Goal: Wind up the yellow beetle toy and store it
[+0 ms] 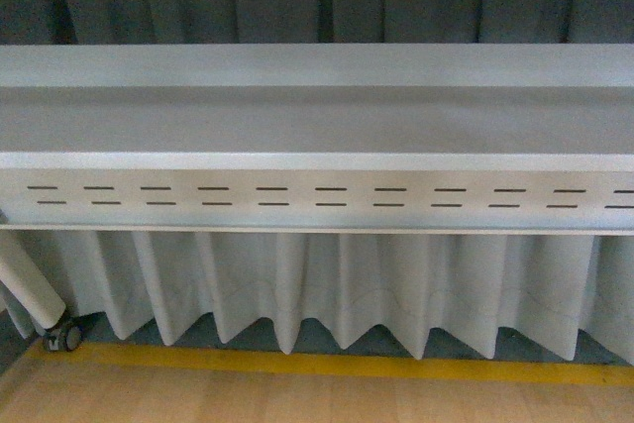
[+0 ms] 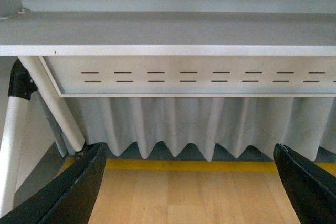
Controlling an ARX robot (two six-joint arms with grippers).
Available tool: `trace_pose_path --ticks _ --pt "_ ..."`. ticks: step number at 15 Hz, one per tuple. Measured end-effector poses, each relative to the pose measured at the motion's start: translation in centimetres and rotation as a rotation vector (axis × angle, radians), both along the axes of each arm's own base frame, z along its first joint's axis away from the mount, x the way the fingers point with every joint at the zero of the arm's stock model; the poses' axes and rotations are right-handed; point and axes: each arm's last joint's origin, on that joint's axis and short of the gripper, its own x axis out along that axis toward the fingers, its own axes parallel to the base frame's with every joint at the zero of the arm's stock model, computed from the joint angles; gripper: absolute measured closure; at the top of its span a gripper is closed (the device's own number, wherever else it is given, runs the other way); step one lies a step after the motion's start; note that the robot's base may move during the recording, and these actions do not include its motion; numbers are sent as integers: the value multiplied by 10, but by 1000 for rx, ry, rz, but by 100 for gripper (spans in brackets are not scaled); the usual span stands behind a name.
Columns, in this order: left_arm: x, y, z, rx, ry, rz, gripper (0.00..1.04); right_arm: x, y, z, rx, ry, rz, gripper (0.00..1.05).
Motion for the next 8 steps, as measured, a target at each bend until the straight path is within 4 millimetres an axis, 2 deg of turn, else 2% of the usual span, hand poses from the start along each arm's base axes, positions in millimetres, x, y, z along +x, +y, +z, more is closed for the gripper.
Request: trace_pose_path --ticks 8 --pt "0 0 0 0 0 0 7 0 0 0 0 0 0 7"
